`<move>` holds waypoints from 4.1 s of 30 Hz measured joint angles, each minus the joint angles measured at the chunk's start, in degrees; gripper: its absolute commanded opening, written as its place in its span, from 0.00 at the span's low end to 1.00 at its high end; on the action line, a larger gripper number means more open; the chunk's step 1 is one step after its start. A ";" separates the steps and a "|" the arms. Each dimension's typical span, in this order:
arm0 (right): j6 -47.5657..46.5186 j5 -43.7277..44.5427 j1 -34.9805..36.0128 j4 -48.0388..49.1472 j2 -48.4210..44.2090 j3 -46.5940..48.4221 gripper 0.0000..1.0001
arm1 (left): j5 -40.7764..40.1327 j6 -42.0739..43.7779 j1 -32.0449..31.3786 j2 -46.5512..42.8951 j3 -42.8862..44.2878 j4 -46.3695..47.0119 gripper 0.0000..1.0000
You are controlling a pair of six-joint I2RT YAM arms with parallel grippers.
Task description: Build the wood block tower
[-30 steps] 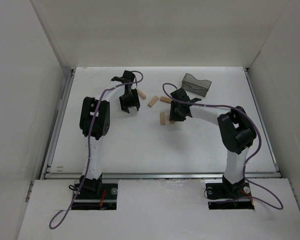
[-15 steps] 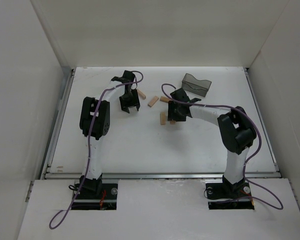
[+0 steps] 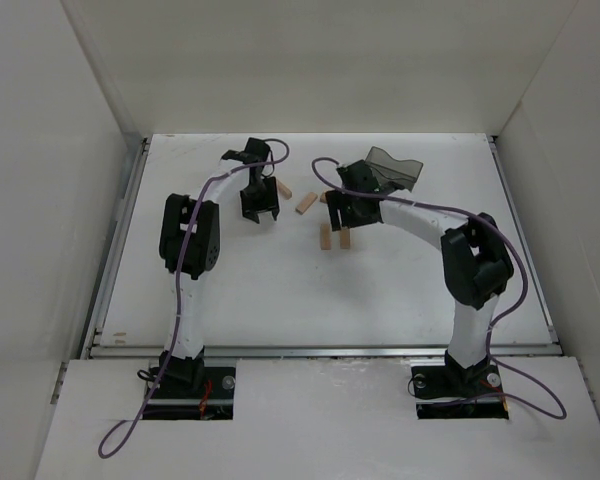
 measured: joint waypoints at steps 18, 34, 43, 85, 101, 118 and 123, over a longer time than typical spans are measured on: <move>-34.62 -13.66 -3.28 -15.26 25.29 38.97 0.80 | -5.86 13.40 7.67 -5.97 8.31 -7.58 0.47; -37.18 -12.48 -5.97 -18.62 26.82 43.01 0.76 | -6.80 15.32 7.28 -6.51 6.80 -8.92 0.45; -38.86 -11.06 -6.36 -16.79 29.24 47.01 0.79 | -7.28 15.91 7.10 -6.51 6.80 -8.94 0.45; -58.31 -21.29 0.39 -16.57 6.27 20.22 0.00 | -6.84 17.49 7.08 -3.91 7.61 -8.20 0.45; -63.43 -18.01 0.96 -17.55 12.31 20.20 0.00 | -5.68 17.64 8.22 -4.22 4.96 -7.87 0.45; -67.54 -19.21 1.05 -17.68 12.09 20.33 0.00 | -5.35 18.12 8.20 -4.24 4.92 -7.85 0.45; -67.76 -19.45 0.98 -17.68 12.09 20.33 0.00 | -5.33 18.12 8.20 -4.24 4.90 -7.85 0.45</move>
